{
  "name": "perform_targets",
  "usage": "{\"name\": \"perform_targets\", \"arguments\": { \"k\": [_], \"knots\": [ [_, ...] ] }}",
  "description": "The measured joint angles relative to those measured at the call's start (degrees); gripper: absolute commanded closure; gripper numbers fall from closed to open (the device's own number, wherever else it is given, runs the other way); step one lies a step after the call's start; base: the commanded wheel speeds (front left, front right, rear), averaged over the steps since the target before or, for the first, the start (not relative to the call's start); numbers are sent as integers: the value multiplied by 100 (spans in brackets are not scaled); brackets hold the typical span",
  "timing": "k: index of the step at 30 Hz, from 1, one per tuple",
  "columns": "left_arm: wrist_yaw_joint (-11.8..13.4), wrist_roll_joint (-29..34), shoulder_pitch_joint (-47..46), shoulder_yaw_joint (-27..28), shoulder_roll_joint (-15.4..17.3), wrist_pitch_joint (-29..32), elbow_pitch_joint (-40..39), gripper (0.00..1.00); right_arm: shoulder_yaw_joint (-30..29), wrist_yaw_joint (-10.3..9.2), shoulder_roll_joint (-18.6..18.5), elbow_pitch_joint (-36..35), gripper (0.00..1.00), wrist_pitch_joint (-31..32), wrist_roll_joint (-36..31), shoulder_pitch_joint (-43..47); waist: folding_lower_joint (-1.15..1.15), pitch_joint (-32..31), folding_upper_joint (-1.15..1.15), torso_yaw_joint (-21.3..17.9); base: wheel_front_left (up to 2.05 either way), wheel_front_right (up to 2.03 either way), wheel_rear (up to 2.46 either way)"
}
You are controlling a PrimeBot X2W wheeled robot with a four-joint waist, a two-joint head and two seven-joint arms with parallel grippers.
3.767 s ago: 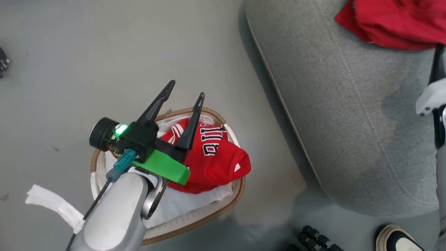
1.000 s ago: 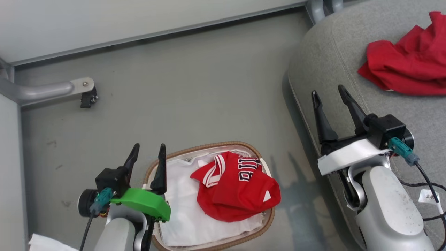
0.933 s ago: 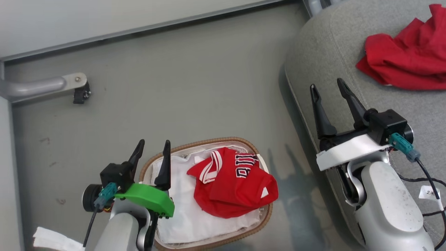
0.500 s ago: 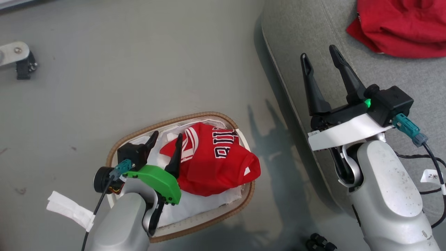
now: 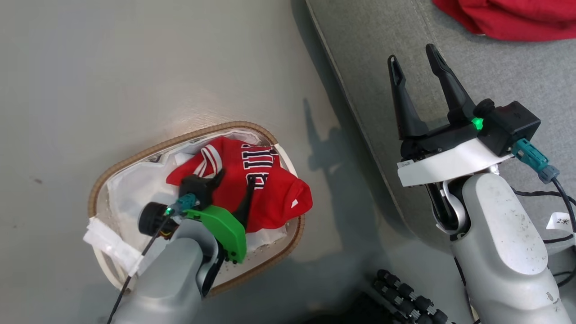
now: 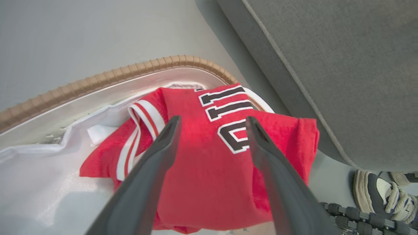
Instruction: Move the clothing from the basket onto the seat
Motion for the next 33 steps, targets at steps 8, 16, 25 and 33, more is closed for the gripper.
{"name": "perform_targets", "arguments": {
  "k": [8,16,25,33],
  "knots": [
    [0,-165,-257,-660,-26,0,368,0,-24,0,-2,-31,0,0,36,-8,0,226,0,-155,0,0,0],
    [0,1,-481,-769,-96,0,917,0,-71,0,0,-102,0,0,16,-77,0,429,0,-155,0,0,0],
    [0,-129,-798,-1138,-172,37,1746,0,-79,0,1,-196,0,0,-21,-205,0,640,0,-87,0,0,0],
    [0,-208,-979,-1223,-209,42,2053,0,-87,0,1,-229,0,0,-64,-252,0,727,0,-23,0,0,0]
  ]
}}
